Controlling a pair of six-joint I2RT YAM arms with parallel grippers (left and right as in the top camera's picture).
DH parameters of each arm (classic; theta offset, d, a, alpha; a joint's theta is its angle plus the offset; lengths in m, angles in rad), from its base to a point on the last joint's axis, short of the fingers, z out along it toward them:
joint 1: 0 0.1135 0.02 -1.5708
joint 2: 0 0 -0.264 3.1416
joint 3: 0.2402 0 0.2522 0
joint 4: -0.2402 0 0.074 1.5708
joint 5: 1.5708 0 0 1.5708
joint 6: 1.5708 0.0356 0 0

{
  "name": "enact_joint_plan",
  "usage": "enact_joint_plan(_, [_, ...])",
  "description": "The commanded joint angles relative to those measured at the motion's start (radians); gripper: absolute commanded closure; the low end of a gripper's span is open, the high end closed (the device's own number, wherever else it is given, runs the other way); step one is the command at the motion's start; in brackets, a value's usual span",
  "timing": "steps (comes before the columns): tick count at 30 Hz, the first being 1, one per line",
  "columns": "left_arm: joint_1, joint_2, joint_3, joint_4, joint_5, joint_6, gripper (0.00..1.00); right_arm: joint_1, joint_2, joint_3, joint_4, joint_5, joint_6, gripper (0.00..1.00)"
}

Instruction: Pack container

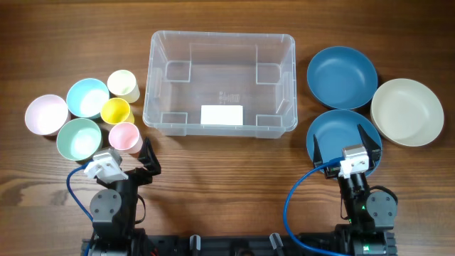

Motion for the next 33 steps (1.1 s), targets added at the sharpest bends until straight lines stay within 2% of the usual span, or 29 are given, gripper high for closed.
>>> enact_joint_plan(1, [-0.003,-0.007,-0.007,0.005,-0.003,0.02,0.0,0.005,0.003,-0.001,0.002,-0.017,-0.009,0.0])
enact_joint_plan(29, [-0.003,-0.007,-0.007,0.005,-0.003,0.02,0.0,0.005,0.003,-0.001,0.002,-0.017,-0.009,0.0])
enact_joint_plan(30, [-0.004,-0.007,-0.007,0.006,0.008,0.016,0.0,0.005,0.003,-0.001,0.002,-0.017,-0.009,0.0])
enact_joint_plan(33, [-0.005,-0.007,-0.007,0.028,0.167,-0.04,0.0,0.005,0.003,-0.001,0.002,-0.017,-0.008,0.0])
